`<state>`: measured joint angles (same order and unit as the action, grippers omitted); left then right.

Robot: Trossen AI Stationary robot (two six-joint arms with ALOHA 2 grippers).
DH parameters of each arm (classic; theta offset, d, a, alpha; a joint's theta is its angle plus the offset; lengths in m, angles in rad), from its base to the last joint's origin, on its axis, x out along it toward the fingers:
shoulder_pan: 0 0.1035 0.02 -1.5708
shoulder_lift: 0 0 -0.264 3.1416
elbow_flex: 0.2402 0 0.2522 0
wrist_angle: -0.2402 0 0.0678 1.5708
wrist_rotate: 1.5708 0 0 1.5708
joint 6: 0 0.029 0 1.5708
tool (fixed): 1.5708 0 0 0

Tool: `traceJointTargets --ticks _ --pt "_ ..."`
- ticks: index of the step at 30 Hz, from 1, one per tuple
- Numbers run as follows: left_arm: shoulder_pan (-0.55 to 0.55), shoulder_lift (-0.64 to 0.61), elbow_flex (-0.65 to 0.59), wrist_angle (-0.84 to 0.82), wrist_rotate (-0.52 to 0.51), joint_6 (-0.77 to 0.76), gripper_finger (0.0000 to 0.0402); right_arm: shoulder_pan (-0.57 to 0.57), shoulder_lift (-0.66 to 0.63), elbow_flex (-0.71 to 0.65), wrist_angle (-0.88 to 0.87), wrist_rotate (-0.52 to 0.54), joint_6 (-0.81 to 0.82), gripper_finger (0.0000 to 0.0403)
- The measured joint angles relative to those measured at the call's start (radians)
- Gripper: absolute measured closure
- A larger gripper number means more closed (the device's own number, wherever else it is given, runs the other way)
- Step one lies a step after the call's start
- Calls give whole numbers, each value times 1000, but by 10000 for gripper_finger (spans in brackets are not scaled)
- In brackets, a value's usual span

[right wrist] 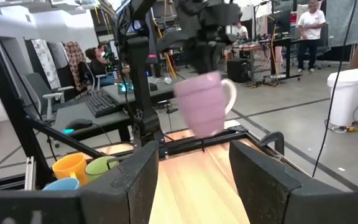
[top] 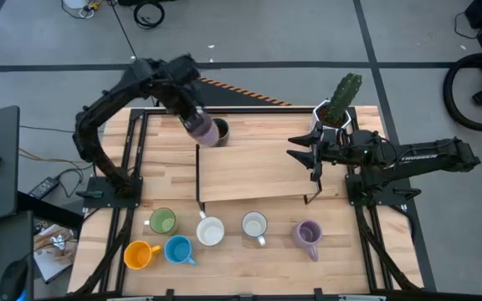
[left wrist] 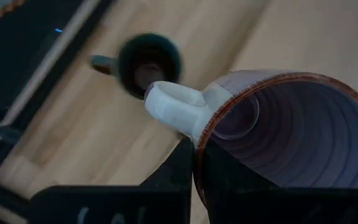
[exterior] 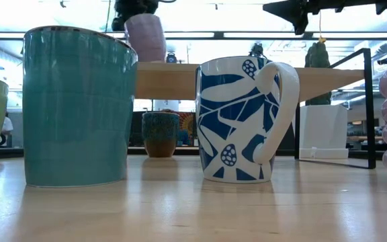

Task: Place coffee mugs
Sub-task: Put the top purple mug on the shelf

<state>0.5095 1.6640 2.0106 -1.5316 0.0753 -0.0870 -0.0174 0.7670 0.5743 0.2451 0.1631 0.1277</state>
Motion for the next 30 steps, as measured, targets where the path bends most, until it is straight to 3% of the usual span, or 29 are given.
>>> traceJointTargets --ticks 9,23,30 --pt "-119 87 0 -8 2 -15 381 0 0 0 -18 0 0 199" --pt "-126 194 4 1 29 -43 381 0 0 0 -18 0 -7 199" --pt "-143 196 -1 35 -53 -90 349 0 0 0 -22 0 -7 199"
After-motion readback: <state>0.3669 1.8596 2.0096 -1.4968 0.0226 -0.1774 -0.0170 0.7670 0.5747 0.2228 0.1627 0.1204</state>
